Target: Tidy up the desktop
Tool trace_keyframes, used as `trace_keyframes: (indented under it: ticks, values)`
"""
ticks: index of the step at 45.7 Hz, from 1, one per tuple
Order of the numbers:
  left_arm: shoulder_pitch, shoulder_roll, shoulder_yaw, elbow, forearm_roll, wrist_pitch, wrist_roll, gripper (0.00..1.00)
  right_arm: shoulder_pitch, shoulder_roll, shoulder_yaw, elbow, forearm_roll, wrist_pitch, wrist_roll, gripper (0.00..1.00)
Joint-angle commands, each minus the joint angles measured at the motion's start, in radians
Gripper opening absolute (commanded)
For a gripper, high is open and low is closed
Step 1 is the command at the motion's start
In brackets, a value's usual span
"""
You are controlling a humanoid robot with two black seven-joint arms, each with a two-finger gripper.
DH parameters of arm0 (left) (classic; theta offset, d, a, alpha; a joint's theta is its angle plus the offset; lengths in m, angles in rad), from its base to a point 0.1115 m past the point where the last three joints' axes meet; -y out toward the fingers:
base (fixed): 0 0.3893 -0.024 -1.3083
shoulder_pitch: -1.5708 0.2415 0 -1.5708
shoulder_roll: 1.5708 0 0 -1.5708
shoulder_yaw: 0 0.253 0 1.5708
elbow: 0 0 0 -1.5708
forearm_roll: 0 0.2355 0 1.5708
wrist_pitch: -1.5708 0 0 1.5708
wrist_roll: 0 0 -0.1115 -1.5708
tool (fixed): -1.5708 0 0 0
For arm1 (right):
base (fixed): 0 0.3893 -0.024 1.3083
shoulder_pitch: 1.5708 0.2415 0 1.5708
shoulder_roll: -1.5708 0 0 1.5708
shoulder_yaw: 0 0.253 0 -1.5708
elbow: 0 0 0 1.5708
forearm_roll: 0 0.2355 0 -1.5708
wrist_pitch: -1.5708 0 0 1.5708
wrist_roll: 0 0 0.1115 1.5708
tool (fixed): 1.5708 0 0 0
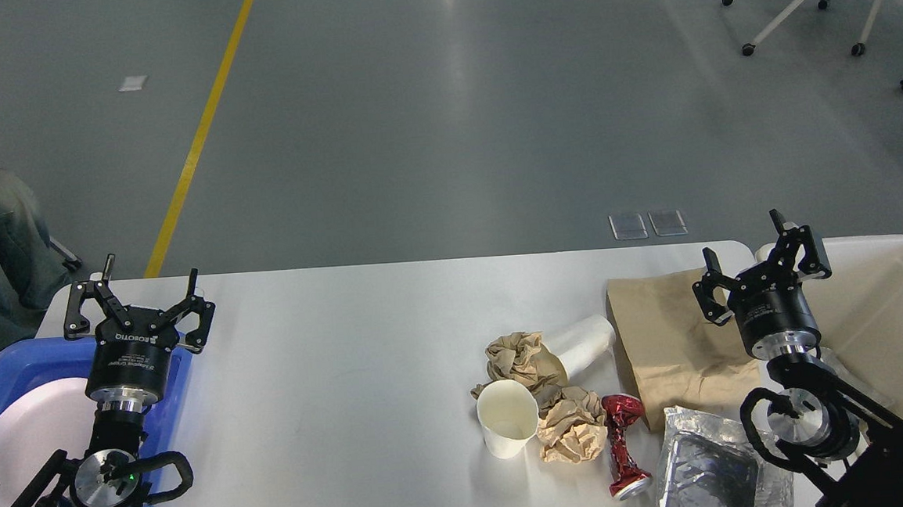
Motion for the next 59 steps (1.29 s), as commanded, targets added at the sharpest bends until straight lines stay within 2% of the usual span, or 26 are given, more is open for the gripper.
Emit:
trace_keyframes:
  ticks: [1,20,26,41,49,56,59]
  values:
    - [0.000,0.000,0.000,0.000,0.000,0.001,0.000,0.96,0.000,0.000,0.000,0.000,0.000,0.000,0.000,1.00]
    - [0.000,0.000,-0.002,0.000,0.000,0.000,0.000,0.96,-0.003,0.002,0.014,0.000,0.008,0.005,0.002,1.00]
    - [0.000,0.000,-0.002,0.000,0.000,0.000,0.000,0.96,0.005,0.008,0.025,0.003,0.070,0.003,0.002,1.00]
    - [-0.001,0.000,-0.002,0.000,0.000,0.000,0.000,0.96,0.021,-0.031,0.124,0.005,0.135,0.014,-0.005,1.00]
    - [-0.001,0.000,-0.002,0.000,0.000,0.000,0.000,0.96,0.022,-0.035,0.107,0.006,0.130,0.014,-0.046,1.00]
    - [-0.001,0.000,-0.002,0.000,0.000,0.000,0.000,0.96,0.017,-0.034,0.107,0.002,0.135,0.014,-0.120,1.00]
    - [-0.001,0.000,-0.002,0.000,0.000,0.000,0.000,0.96,0.014,-0.035,0.107,0.005,0.135,0.011,-0.126,1.00]
